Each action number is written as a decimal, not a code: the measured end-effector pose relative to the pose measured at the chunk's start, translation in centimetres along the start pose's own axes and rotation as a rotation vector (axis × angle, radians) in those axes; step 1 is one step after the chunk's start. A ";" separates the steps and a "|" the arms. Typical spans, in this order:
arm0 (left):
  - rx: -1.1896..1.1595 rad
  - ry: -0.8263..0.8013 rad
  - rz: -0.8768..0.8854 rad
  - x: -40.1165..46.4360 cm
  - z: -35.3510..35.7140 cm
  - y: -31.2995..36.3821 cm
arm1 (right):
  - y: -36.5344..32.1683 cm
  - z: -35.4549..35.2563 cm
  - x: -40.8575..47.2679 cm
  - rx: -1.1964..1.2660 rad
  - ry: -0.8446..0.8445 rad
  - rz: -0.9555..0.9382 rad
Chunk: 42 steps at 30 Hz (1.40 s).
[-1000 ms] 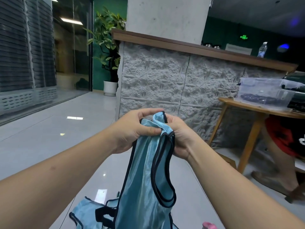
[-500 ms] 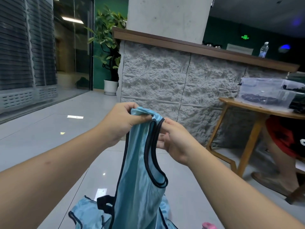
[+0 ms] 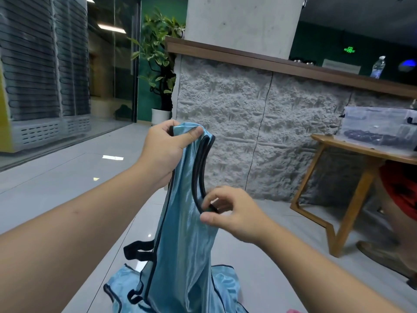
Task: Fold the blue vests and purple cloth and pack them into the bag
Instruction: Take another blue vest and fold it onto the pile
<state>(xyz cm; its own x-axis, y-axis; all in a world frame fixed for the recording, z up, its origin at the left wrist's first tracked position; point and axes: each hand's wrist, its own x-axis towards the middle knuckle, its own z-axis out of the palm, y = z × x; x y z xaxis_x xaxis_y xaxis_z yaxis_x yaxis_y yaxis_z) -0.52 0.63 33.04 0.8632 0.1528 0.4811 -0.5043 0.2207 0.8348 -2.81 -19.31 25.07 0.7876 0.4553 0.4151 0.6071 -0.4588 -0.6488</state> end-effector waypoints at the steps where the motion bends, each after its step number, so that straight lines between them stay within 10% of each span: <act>1: -0.008 0.001 0.000 0.0 0.0 0.0 | 0.0 0.4 0.0 -0.067 -0.046 0.030; 8: -0.001 0.018 0.007 0.3 -0.6 0.0 | 1.1 0.9 -0.6 -0.226 -0.240 0.208; 19: 0.044 0.188 -0.101 2.1 -3.6 1.6 | -1.3 -2.8 0.1 0.491 0.212 0.173; 42: -0.189 0.206 -0.594 3.6 -3.0 0.2 | 1.6 1.0 -1.1 0.984 -0.156 0.550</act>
<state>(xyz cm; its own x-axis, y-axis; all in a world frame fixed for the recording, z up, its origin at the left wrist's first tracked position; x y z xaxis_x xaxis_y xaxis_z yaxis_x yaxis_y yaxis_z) 2.40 4.11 34.10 0.9836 0.1304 -0.1243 0.0457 0.4868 0.8723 -2.81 -19.82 22.89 0.8582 0.4992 -0.1196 -0.2166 0.1409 -0.9660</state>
